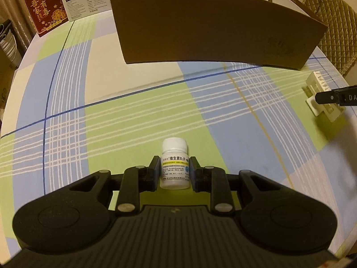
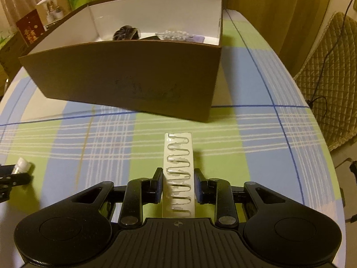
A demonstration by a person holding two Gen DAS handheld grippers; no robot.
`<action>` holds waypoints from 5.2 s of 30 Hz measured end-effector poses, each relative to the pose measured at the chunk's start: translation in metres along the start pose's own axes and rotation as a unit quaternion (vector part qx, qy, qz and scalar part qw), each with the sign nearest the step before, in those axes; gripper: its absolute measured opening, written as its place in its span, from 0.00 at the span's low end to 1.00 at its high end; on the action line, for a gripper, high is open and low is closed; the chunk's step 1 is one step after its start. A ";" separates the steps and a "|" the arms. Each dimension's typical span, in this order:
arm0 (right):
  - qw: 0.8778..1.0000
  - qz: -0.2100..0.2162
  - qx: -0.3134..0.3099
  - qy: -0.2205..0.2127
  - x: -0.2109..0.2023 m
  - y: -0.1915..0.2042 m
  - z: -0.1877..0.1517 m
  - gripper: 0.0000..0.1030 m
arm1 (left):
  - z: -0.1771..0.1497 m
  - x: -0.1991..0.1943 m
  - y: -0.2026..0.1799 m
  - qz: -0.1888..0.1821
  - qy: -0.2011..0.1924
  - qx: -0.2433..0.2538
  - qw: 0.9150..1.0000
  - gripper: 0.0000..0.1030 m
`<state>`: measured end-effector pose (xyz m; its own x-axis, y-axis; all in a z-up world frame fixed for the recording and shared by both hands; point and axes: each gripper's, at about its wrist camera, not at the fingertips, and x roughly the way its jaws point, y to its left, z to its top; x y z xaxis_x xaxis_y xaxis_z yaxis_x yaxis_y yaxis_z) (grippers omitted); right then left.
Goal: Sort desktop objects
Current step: 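Grasp the white zigzag holder with the right tool while the left tool grasps the white pill bottle, then carry the zigzag holder and pill bottle with both tools into the brown box, then release the zigzag holder with the right tool while the left tool releases the pill bottle, then withdraw both tools from the box away over the table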
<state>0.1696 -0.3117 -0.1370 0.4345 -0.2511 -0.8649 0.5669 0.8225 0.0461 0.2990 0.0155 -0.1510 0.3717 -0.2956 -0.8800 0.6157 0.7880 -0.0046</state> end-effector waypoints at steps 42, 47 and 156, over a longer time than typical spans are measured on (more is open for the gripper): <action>0.985 0.138 -0.015 -0.105 -0.054 0.028 0.142 0.24 | 0.183 -0.059 -0.025 -0.059 -0.159 0.041 0.985 0.22; 0.986 0.137 -0.010 -0.098 -0.038 0.025 0.160 0.24 | 0.203 -0.045 -0.021 -0.052 -0.154 0.044 0.986 0.22; 0.990 0.055 -0.018 -0.126 -0.111 0.018 0.051 0.98 | 0.103 -0.116 -0.033 0.032 -0.163 -0.024 0.986 0.99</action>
<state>0.1671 -0.2945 -0.0146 0.6553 -0.2754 -0.7034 0.4839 0.8681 0.1108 0.3072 -0.0316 0.0003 0.6175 -0.3961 -0.6795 0.5532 0.8329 0.0171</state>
